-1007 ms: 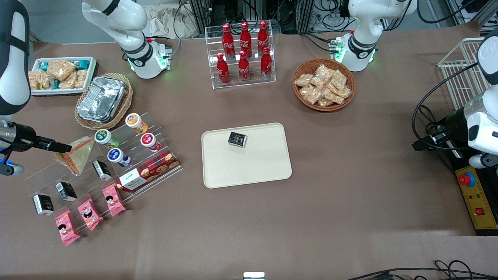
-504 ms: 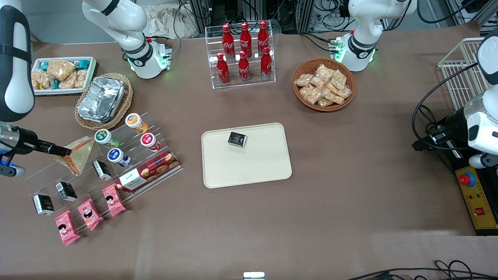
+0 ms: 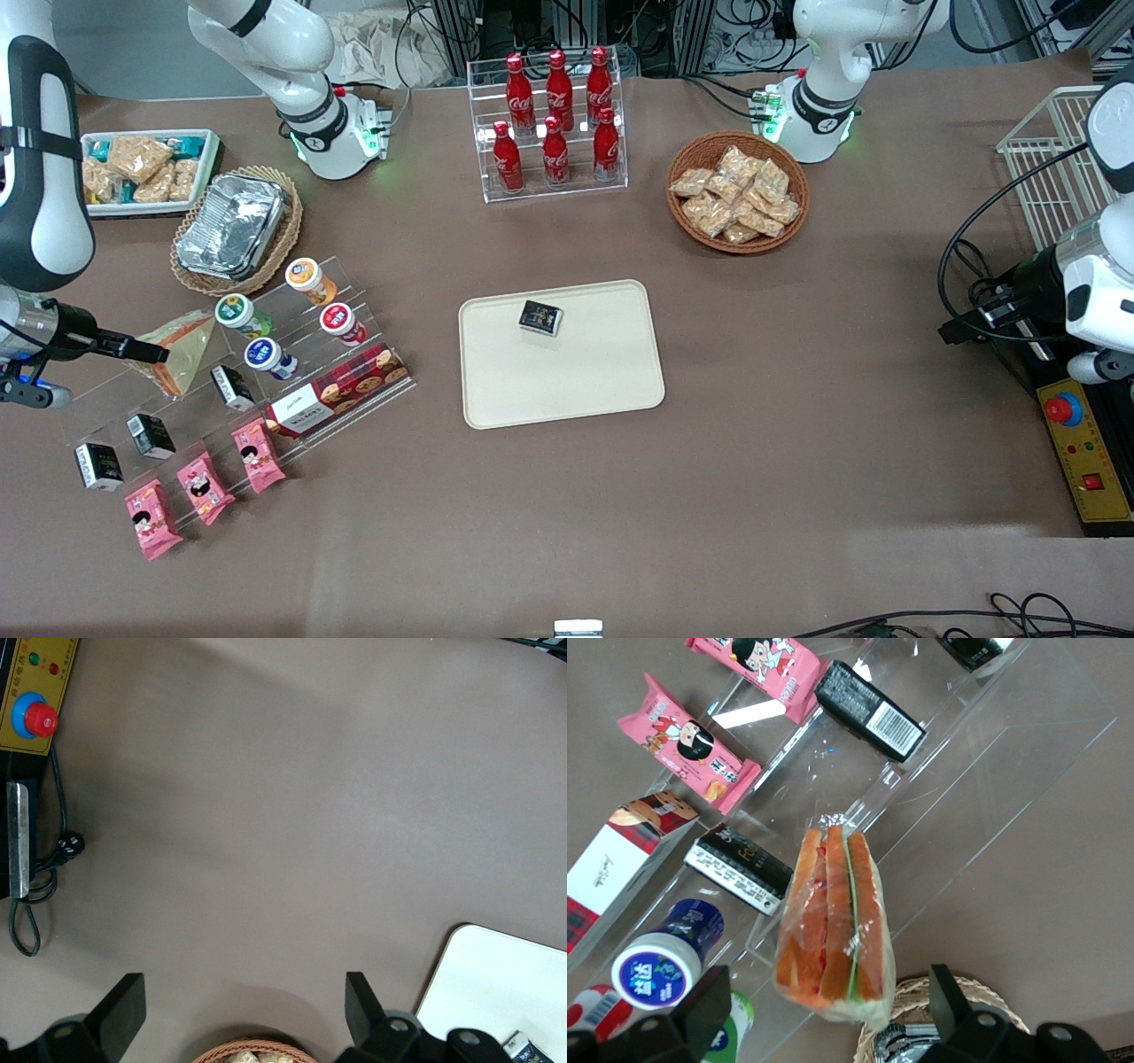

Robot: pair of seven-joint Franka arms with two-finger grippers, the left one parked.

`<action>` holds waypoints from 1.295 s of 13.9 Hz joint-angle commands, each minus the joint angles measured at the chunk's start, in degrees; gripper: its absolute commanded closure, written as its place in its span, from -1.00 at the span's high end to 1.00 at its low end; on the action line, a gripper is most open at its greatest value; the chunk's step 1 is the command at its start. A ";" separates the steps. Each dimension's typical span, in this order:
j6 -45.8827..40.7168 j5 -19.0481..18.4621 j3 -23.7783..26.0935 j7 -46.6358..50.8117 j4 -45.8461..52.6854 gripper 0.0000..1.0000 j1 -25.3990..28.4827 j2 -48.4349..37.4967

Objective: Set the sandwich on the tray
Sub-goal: 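Close the right gripper on the wrapped orange sandwich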

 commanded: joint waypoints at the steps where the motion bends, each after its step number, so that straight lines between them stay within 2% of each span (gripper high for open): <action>1: 2.29 -1.17 0.52 -0.83 -1.63 0.98 -0.95 0.08; 6: 4.57 -1.17 0.44 -0.83 -4.35 0.96 -1.04 0.00; 8: 5.37 -1.17 0.52 -0.91 -5.23 0.79 -1.75 -0.09; 11: 5.46 -1.17 0.52 -1.70 -5.23 -0.10 -1.75 -0.09; 12: 5.55 -1.17 0.52 -1.79 -5.23 -0.55 -1.75 0.00; 13: 5.55 -1.25 0.52 -2.05 -5.23 -0.82 -1.66 -0.09; 14: 5.46 -1.17 0.52 -2.40 -5.23 -1.00 -1.75 -0.09; 18: 5.28 -1.17 0.52 -5.31 -4.71 -1.00 -2.10 0.00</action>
